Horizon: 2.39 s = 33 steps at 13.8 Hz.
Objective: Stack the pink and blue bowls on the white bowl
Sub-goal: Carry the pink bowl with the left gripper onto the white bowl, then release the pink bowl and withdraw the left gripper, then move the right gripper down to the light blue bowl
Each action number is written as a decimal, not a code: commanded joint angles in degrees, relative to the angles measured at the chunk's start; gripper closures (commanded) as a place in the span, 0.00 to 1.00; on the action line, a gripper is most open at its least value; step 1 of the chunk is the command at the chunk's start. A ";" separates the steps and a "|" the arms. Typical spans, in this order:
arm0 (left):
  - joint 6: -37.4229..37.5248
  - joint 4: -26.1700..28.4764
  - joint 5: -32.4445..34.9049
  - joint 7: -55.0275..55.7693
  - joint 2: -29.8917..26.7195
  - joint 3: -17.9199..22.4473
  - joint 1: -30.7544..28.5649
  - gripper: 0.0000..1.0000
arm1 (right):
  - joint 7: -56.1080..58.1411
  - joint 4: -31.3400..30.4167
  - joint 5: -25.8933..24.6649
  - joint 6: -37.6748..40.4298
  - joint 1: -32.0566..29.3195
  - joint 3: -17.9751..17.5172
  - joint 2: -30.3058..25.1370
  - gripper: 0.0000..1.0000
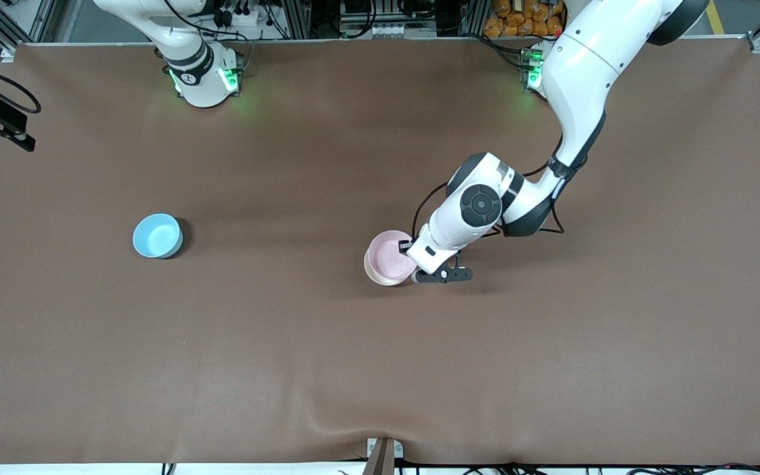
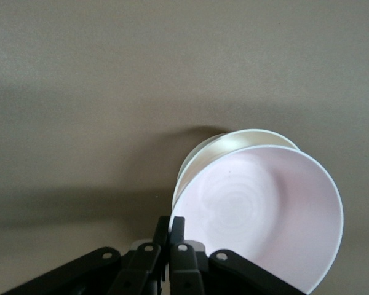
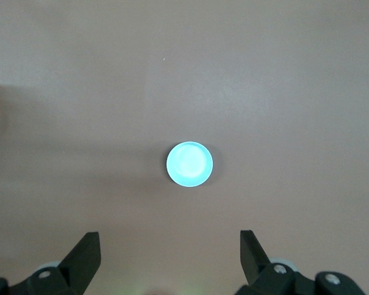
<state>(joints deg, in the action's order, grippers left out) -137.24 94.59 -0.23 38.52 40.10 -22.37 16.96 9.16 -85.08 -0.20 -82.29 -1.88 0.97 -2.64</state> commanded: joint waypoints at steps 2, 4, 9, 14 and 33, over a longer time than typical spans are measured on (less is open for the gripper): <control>0.84 -1.78 0.58 0.42 1.65 0.48 1.58 1.00 | 0.07 1.05 1.08 0.38 -1.28 -0.62 0.44 0.00; 0.84 -1.78 0.58 0.42 1.73 0.48 1.67 0.67 | 0.07 1.05 1.08 0.38 -1.28 -0.71 0.44 0.00; 1.27 -1.78 1.02 0.59 -1.07 0.48 1.32 0.00 | 0.07 1.05 1.08 0.29 -1.28 -0.62 0.53 0.00; 16.71 -1.87 2.42 0.07 -13.88 1.97 -4.20 0.00 | 0.15 1.32 0.64 -0.50 -1.90 0.96 3.52 0.00; 45.74 -1.78 1.20 -22.86 -42.39 11.16 -22.54 0.00 | 5.95 -30.82 5.56 -33.67 -5.58 5.18 12.66 0.00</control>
<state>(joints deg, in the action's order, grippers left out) -92.34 91.03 1.79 17.71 0.11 -17.07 -10.65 12.58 -108.72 4.57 -108.25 -6.99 6.48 11.98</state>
